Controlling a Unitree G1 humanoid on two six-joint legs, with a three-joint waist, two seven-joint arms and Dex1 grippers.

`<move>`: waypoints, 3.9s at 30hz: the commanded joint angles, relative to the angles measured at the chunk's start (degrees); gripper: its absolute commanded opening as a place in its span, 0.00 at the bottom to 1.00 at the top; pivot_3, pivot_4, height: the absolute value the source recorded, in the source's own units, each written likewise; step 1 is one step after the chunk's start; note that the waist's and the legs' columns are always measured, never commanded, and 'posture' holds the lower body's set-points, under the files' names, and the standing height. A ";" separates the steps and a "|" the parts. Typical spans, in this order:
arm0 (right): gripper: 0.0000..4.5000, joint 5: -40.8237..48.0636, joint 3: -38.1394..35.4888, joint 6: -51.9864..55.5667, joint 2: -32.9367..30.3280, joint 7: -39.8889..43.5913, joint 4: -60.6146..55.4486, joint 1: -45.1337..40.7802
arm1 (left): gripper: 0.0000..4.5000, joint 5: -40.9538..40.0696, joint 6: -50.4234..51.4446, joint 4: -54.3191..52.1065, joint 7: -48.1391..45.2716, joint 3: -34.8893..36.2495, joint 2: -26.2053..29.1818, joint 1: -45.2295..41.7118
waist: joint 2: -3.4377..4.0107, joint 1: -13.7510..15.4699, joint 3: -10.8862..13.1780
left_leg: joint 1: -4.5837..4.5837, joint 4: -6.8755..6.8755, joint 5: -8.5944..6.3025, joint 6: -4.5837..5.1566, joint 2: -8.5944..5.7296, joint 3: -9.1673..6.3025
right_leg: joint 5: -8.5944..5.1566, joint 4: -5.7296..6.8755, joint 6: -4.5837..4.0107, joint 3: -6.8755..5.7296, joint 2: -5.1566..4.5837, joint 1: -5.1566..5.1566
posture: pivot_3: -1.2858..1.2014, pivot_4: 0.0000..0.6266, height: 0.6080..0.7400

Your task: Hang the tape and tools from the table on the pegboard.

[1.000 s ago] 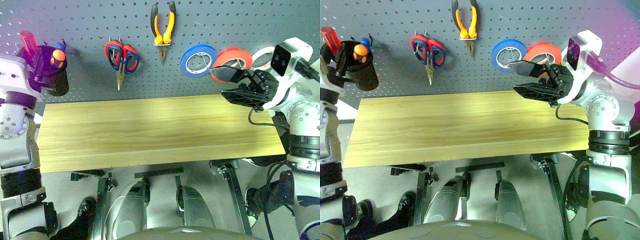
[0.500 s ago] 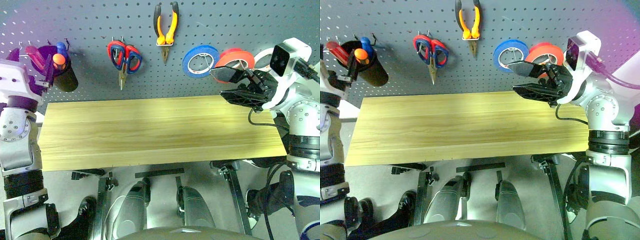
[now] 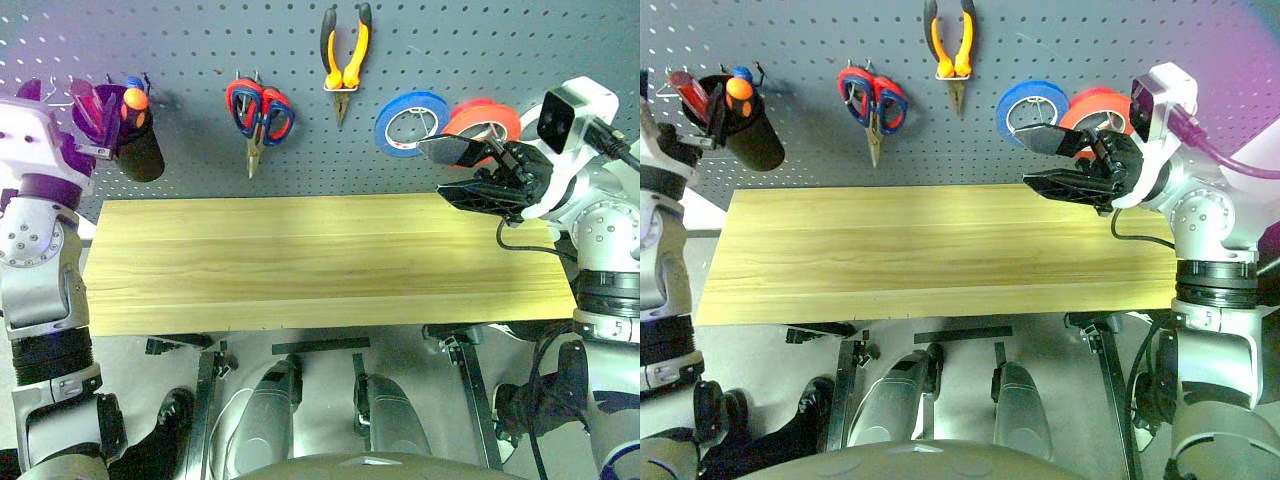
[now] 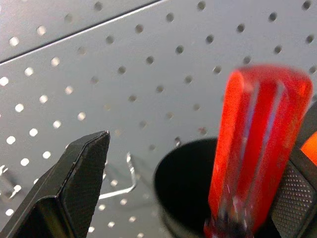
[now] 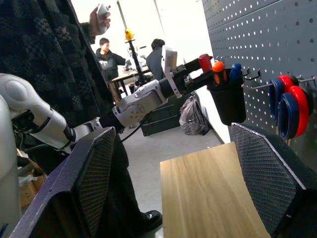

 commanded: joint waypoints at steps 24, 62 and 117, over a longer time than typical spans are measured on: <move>0.87 -0.70 -0.36 -2.73 0.73 1.43 1.32 -1.73 | 1.00 -7.56 11.80 -6.69 1.64 -0.03 -0.19 -16.21 | -0.15 -0.17 -0.09 | -0.01 0.00 0.02 -0.02 0.01 0.00 | 0.00 0.01 0.00 -0.03 0.18 0.00 | 0.54 0.36 1.00; 0.87 -4.48 -3.90 -11.68 -3.07 2.92 1.83 10.04 | 1.00 -27.81 23.16 -4.69 -38.14 -8.90 -2.72 8.95 | 0.02 -0.78 -0.81 | 0.08 0.18 0.03 -0.03 0.11 -0.02 | 0.00 -0.06 0.00 0.01 0.26 0.20 | 0.50 0.32 1.00; 0.87 -13.94 -5.89 -25.82 19.47 -35.61 5.36 24.60 | 1.00 -8.49 -2.63 9.22 -12.66 -8.95 -21.29 10.55 | 0.79 -2.56 -12.74 | 1.92 -0.75 -0.26 0.33 0.12 0.19 | 0.01 -0.80 -0.05 0.58 0.33 1.56 | 0.46 0.08 1.00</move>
